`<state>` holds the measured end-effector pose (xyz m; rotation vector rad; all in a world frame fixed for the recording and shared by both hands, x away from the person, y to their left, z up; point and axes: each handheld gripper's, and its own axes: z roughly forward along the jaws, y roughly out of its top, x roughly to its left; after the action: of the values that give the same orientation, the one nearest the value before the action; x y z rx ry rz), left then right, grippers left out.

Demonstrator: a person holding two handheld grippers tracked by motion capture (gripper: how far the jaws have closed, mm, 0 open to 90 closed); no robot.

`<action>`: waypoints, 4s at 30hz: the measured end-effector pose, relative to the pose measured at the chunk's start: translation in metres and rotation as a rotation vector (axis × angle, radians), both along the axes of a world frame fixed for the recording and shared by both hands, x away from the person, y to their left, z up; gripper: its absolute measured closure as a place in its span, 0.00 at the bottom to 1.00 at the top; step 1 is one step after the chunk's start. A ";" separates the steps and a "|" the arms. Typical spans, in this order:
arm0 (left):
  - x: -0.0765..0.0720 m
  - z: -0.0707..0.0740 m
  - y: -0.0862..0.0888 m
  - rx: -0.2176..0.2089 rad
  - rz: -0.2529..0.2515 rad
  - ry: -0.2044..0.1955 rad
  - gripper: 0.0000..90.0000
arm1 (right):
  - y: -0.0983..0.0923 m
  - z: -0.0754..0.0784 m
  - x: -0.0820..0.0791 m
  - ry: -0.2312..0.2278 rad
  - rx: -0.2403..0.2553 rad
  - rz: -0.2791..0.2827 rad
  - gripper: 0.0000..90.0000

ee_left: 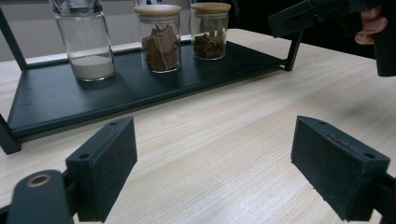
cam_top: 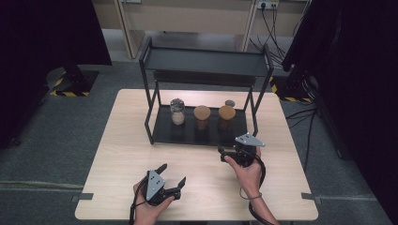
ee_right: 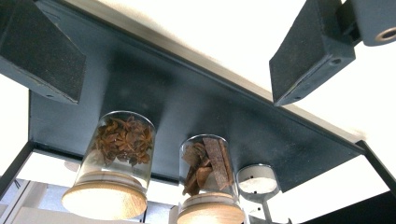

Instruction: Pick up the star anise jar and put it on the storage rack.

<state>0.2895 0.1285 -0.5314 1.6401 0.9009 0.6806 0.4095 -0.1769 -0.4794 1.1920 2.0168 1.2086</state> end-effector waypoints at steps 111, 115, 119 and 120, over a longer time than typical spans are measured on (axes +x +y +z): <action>0.000 0.000 0.001 -0.012 0.011 0.000 0.16 | -0.083 -0.040 -0.079 -0.011 0.056 -0.011 0.05; 0.000 0.000 0.001 -0.014 0.011 0.002 0.16 | -0.083 -0.043 -0.080 -0.007 0.055 -0.015 0.05; 0.000 0.000 0.001 -0.014 0.011 0.001 0.16 | -0.083 -0.043 -0.080 -0.014 0.055 -0.017 0.05; 0.000 0.000 0.001 -0.014 0.011 0.001 0.16 | -0.083 -0.043 -0.080 -0.015 0.053 -0.016 0.05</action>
<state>0.2897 0.1293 -0.5315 1.6248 0.9143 0.6793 0.3297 -0.2598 -0.5225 1.2181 1.9720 1.2674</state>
